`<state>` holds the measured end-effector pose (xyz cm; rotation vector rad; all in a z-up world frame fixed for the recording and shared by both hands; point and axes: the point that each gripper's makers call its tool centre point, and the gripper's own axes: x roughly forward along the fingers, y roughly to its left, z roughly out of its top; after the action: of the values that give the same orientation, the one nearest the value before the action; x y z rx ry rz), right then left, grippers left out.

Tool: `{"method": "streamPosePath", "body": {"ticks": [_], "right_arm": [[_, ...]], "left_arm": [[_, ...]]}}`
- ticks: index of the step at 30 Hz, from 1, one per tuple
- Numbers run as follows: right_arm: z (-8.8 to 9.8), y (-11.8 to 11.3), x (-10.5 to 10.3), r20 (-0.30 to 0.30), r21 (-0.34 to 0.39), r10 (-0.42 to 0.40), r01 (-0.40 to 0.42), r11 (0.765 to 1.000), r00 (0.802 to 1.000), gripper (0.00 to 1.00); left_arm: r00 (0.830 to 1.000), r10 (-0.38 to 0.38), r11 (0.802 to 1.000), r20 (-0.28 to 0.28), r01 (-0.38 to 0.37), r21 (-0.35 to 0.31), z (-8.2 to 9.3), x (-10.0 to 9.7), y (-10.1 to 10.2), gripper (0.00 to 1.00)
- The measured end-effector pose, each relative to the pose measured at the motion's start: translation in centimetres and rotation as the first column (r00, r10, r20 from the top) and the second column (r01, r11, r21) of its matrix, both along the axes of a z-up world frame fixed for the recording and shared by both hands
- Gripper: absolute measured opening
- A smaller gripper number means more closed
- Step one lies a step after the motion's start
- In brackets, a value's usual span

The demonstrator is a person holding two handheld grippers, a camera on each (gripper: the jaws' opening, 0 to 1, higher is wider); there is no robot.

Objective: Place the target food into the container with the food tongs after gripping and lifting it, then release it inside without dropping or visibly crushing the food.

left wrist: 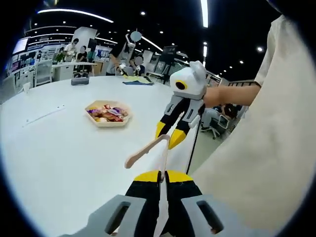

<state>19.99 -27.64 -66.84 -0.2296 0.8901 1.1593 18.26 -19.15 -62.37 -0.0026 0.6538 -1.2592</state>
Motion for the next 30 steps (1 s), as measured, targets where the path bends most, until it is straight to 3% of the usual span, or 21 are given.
{"method": "streamPosePath", "body": {"ticks": [7, 8, 11, 30], "right_arm": [[-0.8, -1.2, 0.2, -0.003, 0.005, -0.037, 0.037, 0.999, 0.999, 0.19], [-0.9, -1.5, 0.3, 0.000, 0.003, -0.045, 0.045, 0.999, 0.999, 0.19], [-1.0, -1.9, 0.6, 0.003, -0.001, -0.069, 0.069, 0.998, 0.998, 0.19], [-4.4, -5.0, 1.9, 0.013, -0.091, -0.111, 0.112, 0.990, 0.994, 0.19]], "left_arm": [[1.000, -0.024, 1.000, -0.009, 0.024, 0.018, -1.3, 0.6, -1.1, 0.01], [0.999, -0.026, 0.999, 0.024, 0.025, 0.033, -1.5, 1.1, -1.3, 0.01], [0.999, -0.036, 0.998, 0.039, 0.034, 0.043, -1.7, 1.4, -1.9, 0.01], [0.992, -0.124, 0.983, 0.029, 0.118, 0.143, -5.7, 2.8, -4.7, 0.01]]}}
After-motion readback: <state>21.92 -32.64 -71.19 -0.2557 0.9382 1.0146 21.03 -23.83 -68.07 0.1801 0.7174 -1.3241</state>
